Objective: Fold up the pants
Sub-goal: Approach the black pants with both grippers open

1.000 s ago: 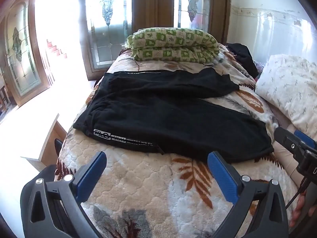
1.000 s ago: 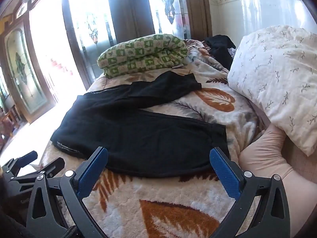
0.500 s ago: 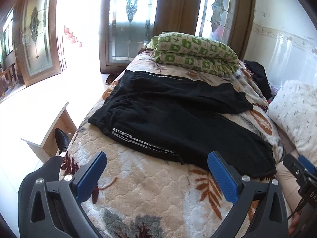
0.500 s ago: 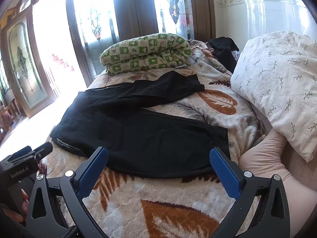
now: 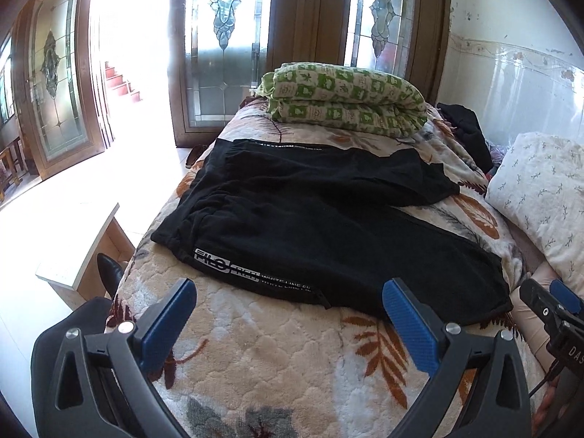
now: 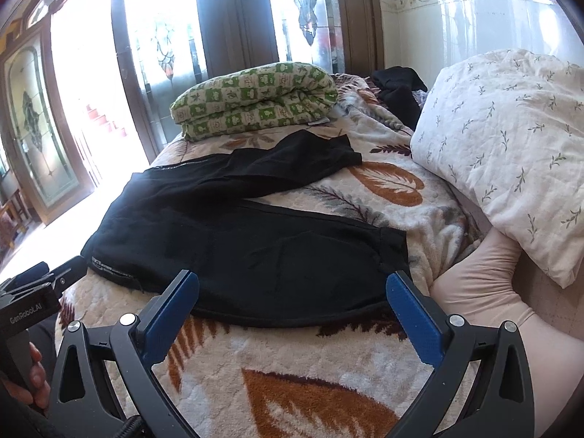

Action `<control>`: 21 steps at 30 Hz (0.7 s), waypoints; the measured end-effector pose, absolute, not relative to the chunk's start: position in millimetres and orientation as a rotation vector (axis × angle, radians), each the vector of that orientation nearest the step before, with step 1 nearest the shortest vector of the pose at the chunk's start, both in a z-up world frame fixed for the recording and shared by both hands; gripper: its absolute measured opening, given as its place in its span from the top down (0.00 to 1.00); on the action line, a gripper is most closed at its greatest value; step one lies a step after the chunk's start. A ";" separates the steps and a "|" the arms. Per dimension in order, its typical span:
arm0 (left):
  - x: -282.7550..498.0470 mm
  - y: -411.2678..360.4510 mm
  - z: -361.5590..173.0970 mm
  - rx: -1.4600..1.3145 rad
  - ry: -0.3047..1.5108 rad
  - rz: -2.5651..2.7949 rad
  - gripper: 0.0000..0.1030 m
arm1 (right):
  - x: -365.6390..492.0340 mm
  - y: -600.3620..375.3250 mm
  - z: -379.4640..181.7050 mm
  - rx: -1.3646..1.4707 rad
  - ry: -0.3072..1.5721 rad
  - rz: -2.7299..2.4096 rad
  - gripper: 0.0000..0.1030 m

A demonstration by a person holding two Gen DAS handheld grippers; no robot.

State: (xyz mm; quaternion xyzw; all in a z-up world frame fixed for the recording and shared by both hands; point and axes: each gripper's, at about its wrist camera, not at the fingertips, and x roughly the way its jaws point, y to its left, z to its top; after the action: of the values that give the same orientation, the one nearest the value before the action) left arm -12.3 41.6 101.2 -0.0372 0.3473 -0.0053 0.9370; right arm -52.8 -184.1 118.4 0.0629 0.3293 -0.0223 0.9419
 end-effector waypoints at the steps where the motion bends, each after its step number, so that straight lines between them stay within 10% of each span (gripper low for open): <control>1: -12.8 42.1 101.0 -0.071 0.704 -0.012 0.00 | -51.9 -184.2 117.5 0.128 0.675 -0.048 0.00; 21: -2.3 66.0 89.2 -0.089 0.728 0.000 0.00 | -49.2 -169.7 104.6 0.025 0.706 -0.051 0.00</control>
State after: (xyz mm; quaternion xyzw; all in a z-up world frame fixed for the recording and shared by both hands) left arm -2.3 66.0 89.2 -0.0436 0.3558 -0.0001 0.9335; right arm -49.2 -169.7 104.6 0.0124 0.3456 -0.0252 0.9380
